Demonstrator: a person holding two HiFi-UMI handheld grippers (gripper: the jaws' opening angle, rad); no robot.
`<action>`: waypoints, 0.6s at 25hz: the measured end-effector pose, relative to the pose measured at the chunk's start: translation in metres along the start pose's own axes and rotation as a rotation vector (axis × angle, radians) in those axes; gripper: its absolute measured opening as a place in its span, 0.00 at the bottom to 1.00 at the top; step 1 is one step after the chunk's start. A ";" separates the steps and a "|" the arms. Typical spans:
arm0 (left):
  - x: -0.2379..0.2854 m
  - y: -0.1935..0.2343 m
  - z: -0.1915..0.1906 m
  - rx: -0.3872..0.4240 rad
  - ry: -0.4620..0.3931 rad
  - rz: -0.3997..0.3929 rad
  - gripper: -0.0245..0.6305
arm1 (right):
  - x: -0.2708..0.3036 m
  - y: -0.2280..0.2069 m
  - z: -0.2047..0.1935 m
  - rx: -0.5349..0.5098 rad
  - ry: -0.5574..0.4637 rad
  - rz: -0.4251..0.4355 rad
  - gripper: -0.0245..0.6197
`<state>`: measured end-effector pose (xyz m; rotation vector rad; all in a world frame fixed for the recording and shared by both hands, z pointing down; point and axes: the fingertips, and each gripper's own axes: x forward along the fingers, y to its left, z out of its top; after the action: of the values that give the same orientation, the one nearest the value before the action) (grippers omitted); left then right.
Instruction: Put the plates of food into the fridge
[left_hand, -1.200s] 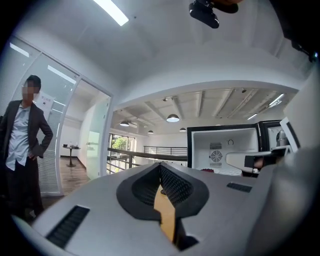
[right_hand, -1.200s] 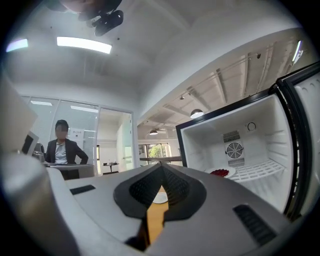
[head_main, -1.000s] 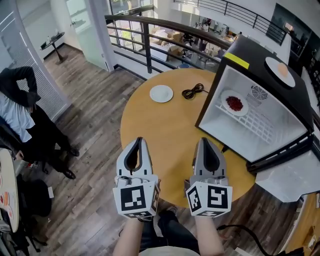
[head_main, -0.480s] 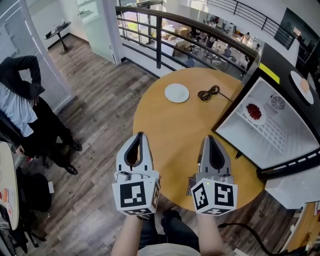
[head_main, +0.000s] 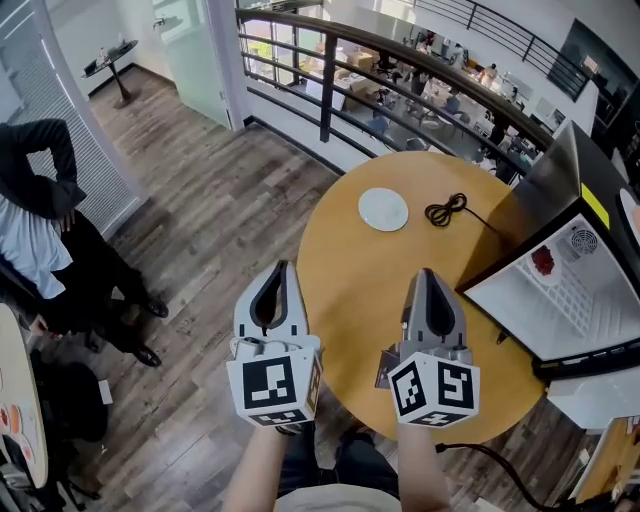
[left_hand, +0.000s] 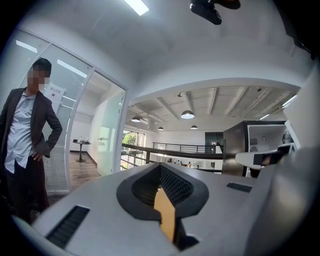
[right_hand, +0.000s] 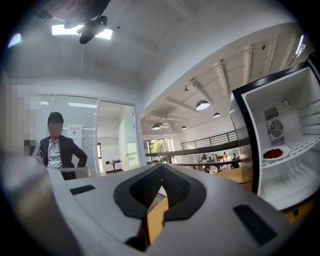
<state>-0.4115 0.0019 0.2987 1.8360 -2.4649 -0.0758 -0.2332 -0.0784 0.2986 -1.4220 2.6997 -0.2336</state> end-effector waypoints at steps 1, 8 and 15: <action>0.006 0.007 0.001 -0.007 0.000 0.001 0.05 | 0.008 0.006 0.000 0.001 0.000 0.001 0.06; 0.046 0.034 0.002 -0.025 0.007 -0.068 0.05 | 0.046 0.030 -0.003 -0.015 0.000 -0.043 0.06; 0.083 0.049 -0.002 -0.035 0.034 -0.156 0.05 | 0.072 0.029 -0.010 -0.012 0.011 -0.134 0.06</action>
<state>-0.4813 -0.0632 0.3064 1.9938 -2.2800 -0.0944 -0.2985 -0.1207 0.3039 -1.6110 2.6211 -0.2346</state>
